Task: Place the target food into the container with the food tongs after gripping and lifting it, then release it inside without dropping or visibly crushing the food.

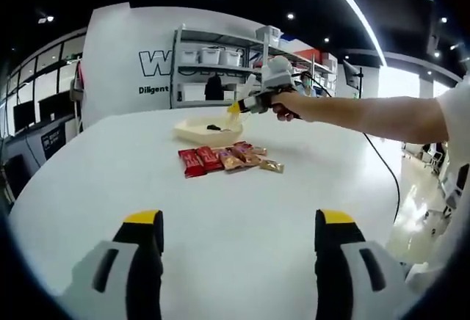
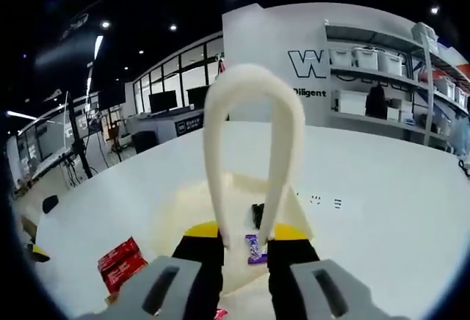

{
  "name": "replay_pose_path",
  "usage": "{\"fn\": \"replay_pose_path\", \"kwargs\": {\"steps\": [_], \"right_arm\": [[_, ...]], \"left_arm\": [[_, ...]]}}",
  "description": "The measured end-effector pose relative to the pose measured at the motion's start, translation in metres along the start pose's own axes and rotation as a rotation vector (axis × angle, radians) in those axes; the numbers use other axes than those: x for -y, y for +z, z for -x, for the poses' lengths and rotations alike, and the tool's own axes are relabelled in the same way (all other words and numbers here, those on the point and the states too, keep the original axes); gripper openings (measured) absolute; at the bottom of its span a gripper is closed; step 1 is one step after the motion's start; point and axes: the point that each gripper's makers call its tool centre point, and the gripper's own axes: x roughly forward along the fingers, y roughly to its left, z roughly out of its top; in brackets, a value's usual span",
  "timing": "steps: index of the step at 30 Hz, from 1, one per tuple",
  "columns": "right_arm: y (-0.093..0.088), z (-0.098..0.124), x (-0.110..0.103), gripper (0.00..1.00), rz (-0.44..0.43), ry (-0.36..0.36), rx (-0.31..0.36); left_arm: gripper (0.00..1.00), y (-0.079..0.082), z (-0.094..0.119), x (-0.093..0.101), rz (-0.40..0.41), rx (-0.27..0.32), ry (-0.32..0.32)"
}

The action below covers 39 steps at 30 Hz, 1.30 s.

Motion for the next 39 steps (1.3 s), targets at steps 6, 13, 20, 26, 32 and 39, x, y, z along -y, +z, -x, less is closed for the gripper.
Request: {"fn": "replay_pose_path", "kwargs": {"steps": [6,13,20,26,32,39], "right_arm": [[-0.006,0.019,-0.006,0.15,0.008,0.013,0.004],[-0.01,0.043,-0.016,0.15,0.012,0.029,0.017],[-0.013,0.048,-0.019,0.16,0.016,0.041,0.02],[-0.021,0.056,-0.021,0.16,0.016,0.048,0.017],[-0.031,0.063,-0.025,0.16,0.004,0.065,0.01],[-0.041,0.071,-0.033,0.16,0.012,0.085,0.002]], "left_arm": [[0.84,-0.001,0.0,0.005,-0.014,-0.005,-0.012],[0.84,-0.001,0.0,0.016,-0.021,-0.002,-0.028],[0.84,0.002,0.002,0.021,-0.026,0.007,-0.036],[0.84,0.002,0.005,0.025,-0.031,0.008,-0.042],[0.84,-0.002,0.006,0.031,-0.032,0.003,-0.05],[0.84,-0.002,0.007,0.034,-0.034,0.004,-0.054]]}}
